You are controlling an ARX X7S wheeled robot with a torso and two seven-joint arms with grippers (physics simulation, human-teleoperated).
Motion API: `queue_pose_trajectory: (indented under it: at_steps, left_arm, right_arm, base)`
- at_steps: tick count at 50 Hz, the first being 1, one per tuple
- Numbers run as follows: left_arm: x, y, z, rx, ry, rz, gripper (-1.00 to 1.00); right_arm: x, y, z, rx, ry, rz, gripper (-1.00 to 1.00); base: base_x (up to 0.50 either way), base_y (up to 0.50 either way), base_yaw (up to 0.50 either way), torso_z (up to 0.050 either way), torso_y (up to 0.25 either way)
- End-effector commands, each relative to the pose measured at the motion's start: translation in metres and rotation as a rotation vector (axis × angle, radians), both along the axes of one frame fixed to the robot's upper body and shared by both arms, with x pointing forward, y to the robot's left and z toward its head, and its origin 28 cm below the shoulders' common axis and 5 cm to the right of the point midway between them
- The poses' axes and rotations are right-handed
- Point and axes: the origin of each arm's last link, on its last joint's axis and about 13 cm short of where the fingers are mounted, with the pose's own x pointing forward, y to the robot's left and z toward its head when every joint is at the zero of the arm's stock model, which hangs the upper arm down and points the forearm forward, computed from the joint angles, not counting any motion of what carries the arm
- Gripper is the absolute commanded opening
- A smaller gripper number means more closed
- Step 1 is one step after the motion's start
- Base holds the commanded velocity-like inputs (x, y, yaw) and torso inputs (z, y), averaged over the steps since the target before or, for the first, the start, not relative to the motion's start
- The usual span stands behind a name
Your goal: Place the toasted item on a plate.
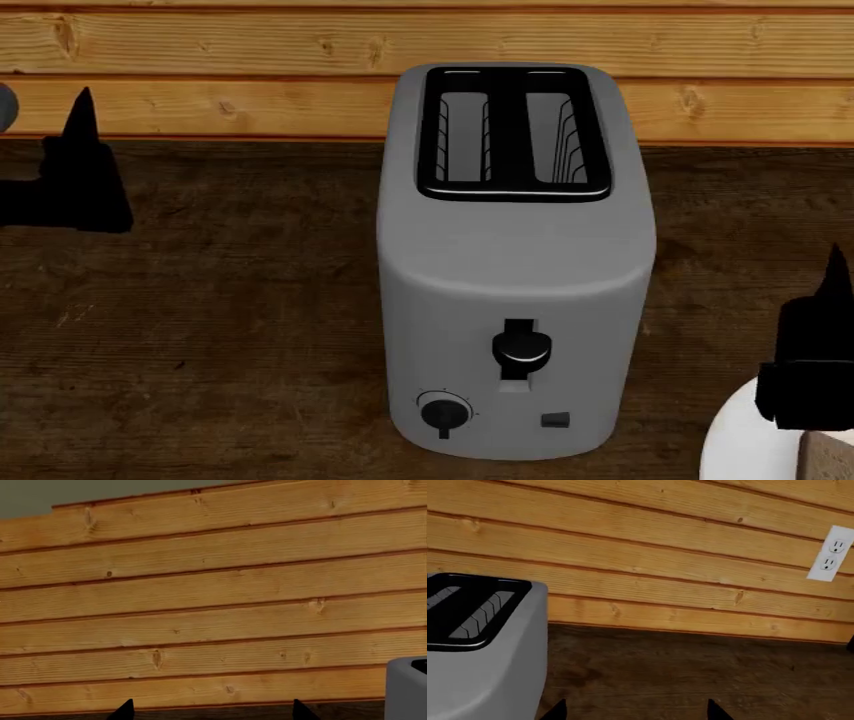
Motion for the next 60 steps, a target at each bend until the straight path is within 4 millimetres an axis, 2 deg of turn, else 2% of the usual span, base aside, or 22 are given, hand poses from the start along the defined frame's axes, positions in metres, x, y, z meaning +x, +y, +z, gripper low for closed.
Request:
queue_pose_trajectory:
  at_steps: [1,13,22,34,52,60]
  left_arm:
    - [-0.002,0.001,0.001,0.001,-0.005,0.002,1.00]
    - [-0.009,0.005,0.005,-0.004,-0.016,0.016,1.00]
    - [-0.017,0.012,0.005,-0.010,-0.023,0.047,1.00]
    - [-0.031,0.025,-0.001,-0.018,-0.028,0.105,1.00]
    - [-0.047,0.048,-0.025,-0.016,0.016,0.218,1.00]
    - [-0.057,0.056,-0.026,-0.008,0.023,0.259,1.00]
  right_arm:
    - [-0.004,-0.001,0.013,-0.010,-0.035,-0.024,1.00]
    - [-0.002,-0.013,0.020,-0.016,-0.058,-0.108,1.00]
    - [-0.004,-0.024,0.018,-0.017,-0.063,-0.172,1.00]
    - [-0.011,-0.053,0.014,0.005,-0.070,-0.309,1.00]
    - [-0.008,-0.076,-0.004,0.045,-0.043,-0.427,1.00]
    - [-0.007,-0.079,-0.013,0.068,-0.029,-0.444,1.00]
  base:
    - [0.00,0.00,0.00,0.000,0.000]
    - [0.00,0.00,0.00,0.000,0.000]
    - [0.00,0.00,0.00,0.000,0.000]
    - [0.00,0.00,0.00,0.000,0.000]
    - [0.00,0.00,0.00,0.000,0.000]
    - [0.00,0.00,0.00,0.000,0.000]
